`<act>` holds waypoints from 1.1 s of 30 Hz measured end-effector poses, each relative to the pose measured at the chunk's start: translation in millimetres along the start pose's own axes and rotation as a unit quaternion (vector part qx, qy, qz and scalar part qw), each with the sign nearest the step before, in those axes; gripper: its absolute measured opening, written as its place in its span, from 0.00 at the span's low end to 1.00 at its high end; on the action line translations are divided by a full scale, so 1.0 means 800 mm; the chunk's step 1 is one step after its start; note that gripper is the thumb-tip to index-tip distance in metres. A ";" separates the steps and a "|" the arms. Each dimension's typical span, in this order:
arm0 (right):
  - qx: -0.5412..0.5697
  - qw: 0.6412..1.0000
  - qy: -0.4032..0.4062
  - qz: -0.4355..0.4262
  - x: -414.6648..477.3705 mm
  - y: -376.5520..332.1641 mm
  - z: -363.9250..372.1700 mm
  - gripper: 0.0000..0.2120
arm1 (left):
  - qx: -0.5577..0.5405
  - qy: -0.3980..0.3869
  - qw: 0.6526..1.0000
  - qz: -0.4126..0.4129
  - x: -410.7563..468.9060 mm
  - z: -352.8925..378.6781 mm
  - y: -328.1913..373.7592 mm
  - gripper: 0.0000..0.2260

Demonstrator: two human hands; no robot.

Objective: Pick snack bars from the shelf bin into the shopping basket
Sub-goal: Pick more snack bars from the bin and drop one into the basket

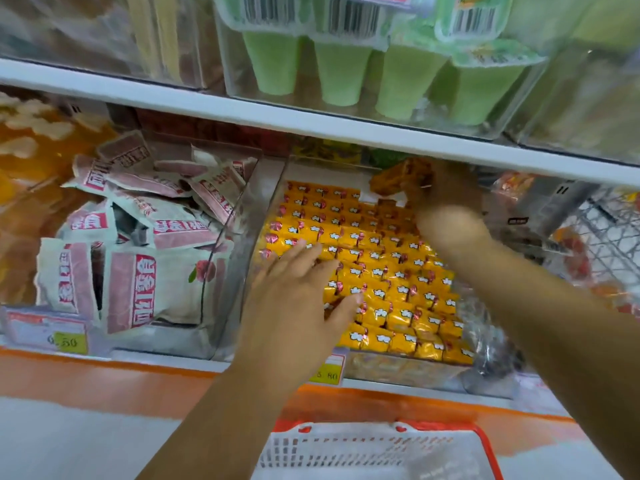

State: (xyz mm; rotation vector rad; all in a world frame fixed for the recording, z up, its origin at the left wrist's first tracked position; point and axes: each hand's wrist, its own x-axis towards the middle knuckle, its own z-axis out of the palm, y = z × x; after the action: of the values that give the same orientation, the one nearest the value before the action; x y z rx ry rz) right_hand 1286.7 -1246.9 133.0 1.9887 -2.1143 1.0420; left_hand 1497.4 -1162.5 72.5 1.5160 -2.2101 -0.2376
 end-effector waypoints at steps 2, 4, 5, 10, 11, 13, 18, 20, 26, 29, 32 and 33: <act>-0.046 0.996 -0.071 0.006 0.033 0.015 0.022 0.12 | 0.011 0.005 1.000 0.003 0.000 0.004 -0.002 0.30; -0.048 0.993 -0.103 -0.018 0.050 0.021 0.034 0.12 | 0.017 0.009 1.000 0.004 0.000 0.007 -0.003 0.28; -0.040 0.993 -0.104 -0.029 0.053 0.021 0.038 0.12 | 0.020 0.010 1.000 0.003 0.000 0.007 -0.003 0.27; 0.006 0.988 -0.151 -0.039 0.057 0.022 0.048 0.09 | 0.024 0.013 1.000 0.000 0.001 0.011 -0.003 0.26; 0.008 0.985 -0.168 -0.042 0.058 0.025 0.051 0.09 | 0.025 0.016 1.000 0.000 0.001 0.013 -0.004 0.26; -0.021 0.977 -0.207 -0.050 0.061 0.028 0.059 0.10 | 0.026 0.021 0.999 0.001 0.001 0.014 -0.004 0.26; -0.095 0.957 -0.269 -0.053 0.068 0.036 0.082 0.15 | 0.031 0.025 0.999 -0.001 0.000 0.015 -0.003 0.25; -0.072 0.966 -0.241 -0.055 0.066 0.039 0.076 0.17 | 0.027 0.027 0.999 -0.003 0.000 0.015 -0.003 0.24; -0.131 0.971 -0.201 -0.024 0.080 0.057 0.059 0.12 | 0.023 0.034 0.999 -0.004 0.000 0.017 -0.003 0.24; -0.154 0.966 -0.205 -0.019 0.085 0.061 0.071 0.08 | 0.023 0.033 0.999 -0.004 0.000 0.017 -0.003 0.25; -0.138 0.977 -0.160 -0.027 0.077 0.061 0.075 0.06 | 0.017 0.029 0.999 -0.005 0.000 0.016 -0.004 0.25; -0.119 0.982 -0.142 -0.023 0.073 0.059 0.071 0.06 | 0.011 0.030 0.999 -0.005 0.000 0.016 -0.004 0.25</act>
State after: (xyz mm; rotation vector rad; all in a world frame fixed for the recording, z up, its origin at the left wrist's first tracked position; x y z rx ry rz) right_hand 1256.6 -1328.8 96.6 2.1577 -2.1858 0.4924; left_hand 1494.3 -1165.2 60.1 1.5268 -2.1665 -0.1690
